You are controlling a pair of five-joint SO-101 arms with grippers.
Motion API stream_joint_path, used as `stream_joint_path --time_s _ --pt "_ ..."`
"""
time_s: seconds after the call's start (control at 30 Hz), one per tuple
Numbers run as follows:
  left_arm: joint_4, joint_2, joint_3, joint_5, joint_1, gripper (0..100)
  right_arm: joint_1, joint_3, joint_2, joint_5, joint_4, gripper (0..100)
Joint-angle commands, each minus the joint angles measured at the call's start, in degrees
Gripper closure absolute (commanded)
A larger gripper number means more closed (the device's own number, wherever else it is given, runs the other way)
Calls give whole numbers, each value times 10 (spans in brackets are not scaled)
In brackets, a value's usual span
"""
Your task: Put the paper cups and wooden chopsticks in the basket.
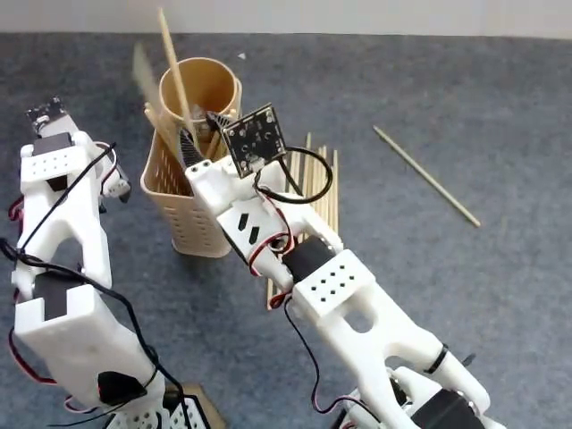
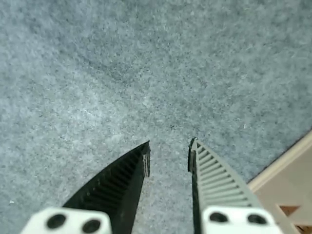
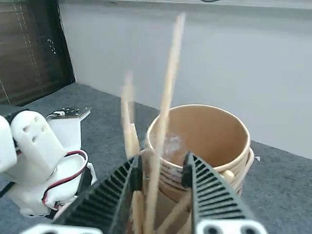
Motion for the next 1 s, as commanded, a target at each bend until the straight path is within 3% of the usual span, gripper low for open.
stream_joint_path --time_s 0.0,0.17,0.23,0.43,0.53,0.63,0.8,0.97 --pt "-6 -6 -3 -7 0 839 15 -29 -32 11 0 854" --pt "-8 -6 -2 -7 0 839 35 -29 -106 51 15 854" --pt "-9 -6 -2 -7 0 839 51 -46 -158 73 88 854" --pt "-9 -5 -1 -7 3 839 161 -241 -248 84 600 854" --pt "-9 -5 -2 -7 3 839 219 -236 -214 91 734 854" --pt "-9 -5 -1 -7 3 839 261 -111 -171 99 705 854" --pt "-9 -5 0 -7 8 839 265 123 -107 100 491 854" --pt "-8 -5 0 -7 11 839 265 161 -49 101 385 854"
